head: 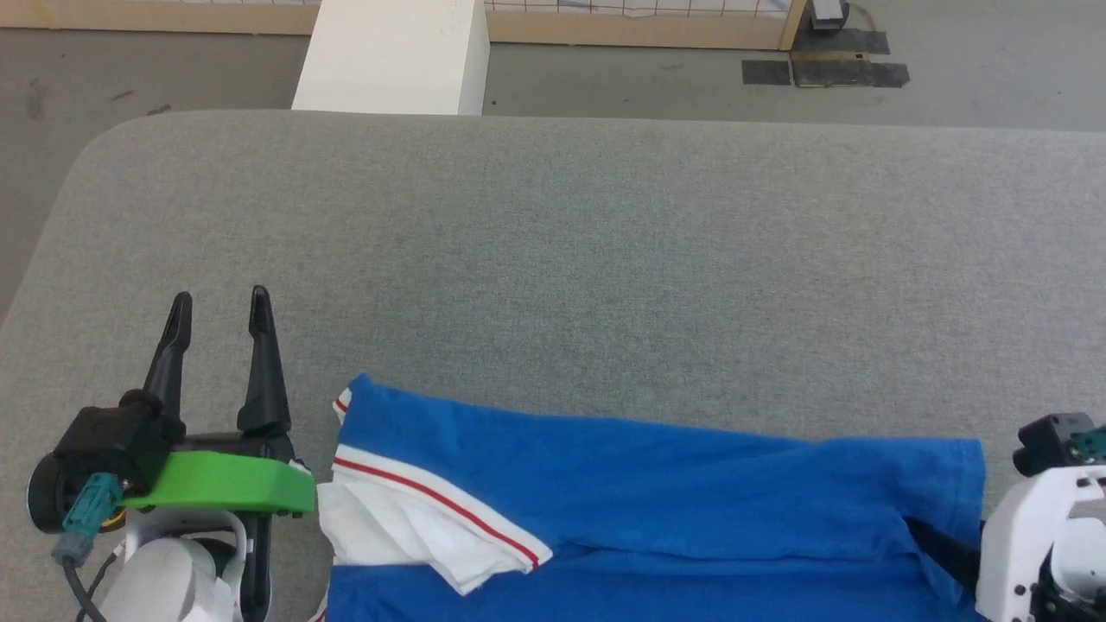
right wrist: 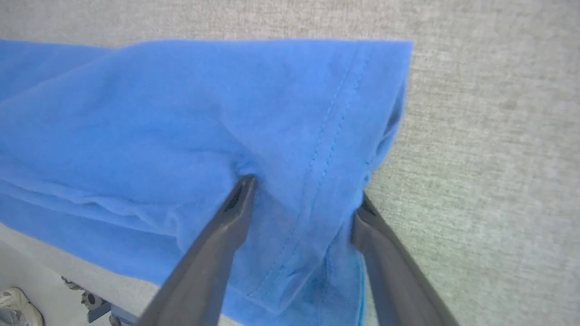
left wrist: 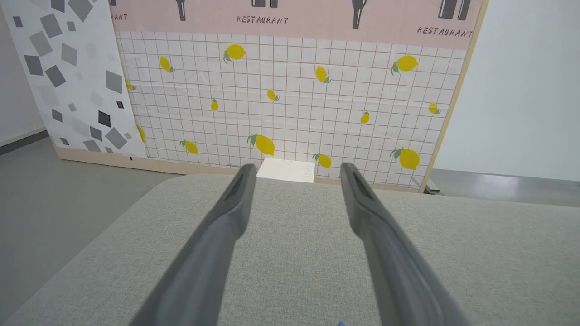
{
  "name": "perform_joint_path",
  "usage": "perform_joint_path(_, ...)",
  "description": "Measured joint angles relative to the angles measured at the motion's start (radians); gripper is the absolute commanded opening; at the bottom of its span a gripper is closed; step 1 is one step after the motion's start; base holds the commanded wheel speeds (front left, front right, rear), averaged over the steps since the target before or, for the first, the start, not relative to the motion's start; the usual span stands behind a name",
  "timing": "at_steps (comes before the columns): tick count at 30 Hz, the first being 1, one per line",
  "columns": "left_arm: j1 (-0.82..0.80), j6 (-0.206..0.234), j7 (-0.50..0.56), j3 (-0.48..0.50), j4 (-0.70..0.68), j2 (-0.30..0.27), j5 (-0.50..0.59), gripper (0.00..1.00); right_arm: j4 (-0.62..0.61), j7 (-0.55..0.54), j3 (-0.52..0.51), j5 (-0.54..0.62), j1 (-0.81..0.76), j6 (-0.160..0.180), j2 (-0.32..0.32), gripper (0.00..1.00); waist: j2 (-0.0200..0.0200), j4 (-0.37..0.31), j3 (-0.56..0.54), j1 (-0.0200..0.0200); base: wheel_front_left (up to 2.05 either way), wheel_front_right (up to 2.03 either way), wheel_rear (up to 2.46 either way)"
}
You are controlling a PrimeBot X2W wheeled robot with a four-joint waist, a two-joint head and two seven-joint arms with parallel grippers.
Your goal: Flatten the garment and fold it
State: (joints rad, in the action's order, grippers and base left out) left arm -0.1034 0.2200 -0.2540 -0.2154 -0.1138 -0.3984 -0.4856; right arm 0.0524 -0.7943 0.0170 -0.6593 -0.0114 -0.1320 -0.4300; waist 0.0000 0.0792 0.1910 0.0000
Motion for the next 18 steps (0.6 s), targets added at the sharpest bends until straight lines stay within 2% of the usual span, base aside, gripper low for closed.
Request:
perform_joint_path(4, 0.002, -0.033, 0.000, 0.034, 0.010, 0.035, 0.032, 1.00, 0.023, 0.012, 0.041, -0.011, 0.027, 0.000, -0.016, 1.00, 0.0000, 0.005, 0.004, 0.0000, 0.00, 0.00, 0.00)
perform_joint_path(5, 0.002, -0.040, 0.000, 0.041, 0.014, 0.043, 0.036, 1.00, 0.031, 0.009, 0.049, -0.011, 0.033, 0.000, -0.024, 0.93, 0.0000, 0.007, 0.004, 0.0000, 0.00, 0.00, 0.00)
perform_joint_path(6, 0.002, -0.046, 0.000, 0.047, 0.018, 0.049, 0.038, 1.00, 0.035, 0.005, 0.054, -0.011, 0.035, 0.000, -0.030, 0.29, 0.0000, 0.008, 0.005, 0.0000, 0.00, 0.00, 0.00)
perform_joint_path(7, 0.002, -0.053, 0.000, 0.054, 0.023, 0.055, 0.040, 1.00, 0.040, 0.003, 0.056, -0.011, 0.040, 0.000, -0.037, 0.00, 0.0000, 0.009, 0.004, 0.0000, 0.00, 0.00, 0.00)
perform_joint_path(12, 0.009, -0.071, 0.000, 0.082, 0.044, 0.079, 0.071, 1.00, 0.083, 0.003, 0.031, -0.007, 0.072, -0.001, -0.063, 0.00, 0.0000, 0.003, 0.001, 0.0000, 0.00, 0.00, 0.00)
perform_joint_path(18, 0.011, -0.097, -0.003, 0.102, 0.065, 0.096, 0.083, 1.00, 0.163, 0.003, -0.124, 0.058, 0.104, -0.001, -0.113, 0.00, 0.0000, 0.001, -0.002, 0.0000, 0.00, 0.00, 0.00)
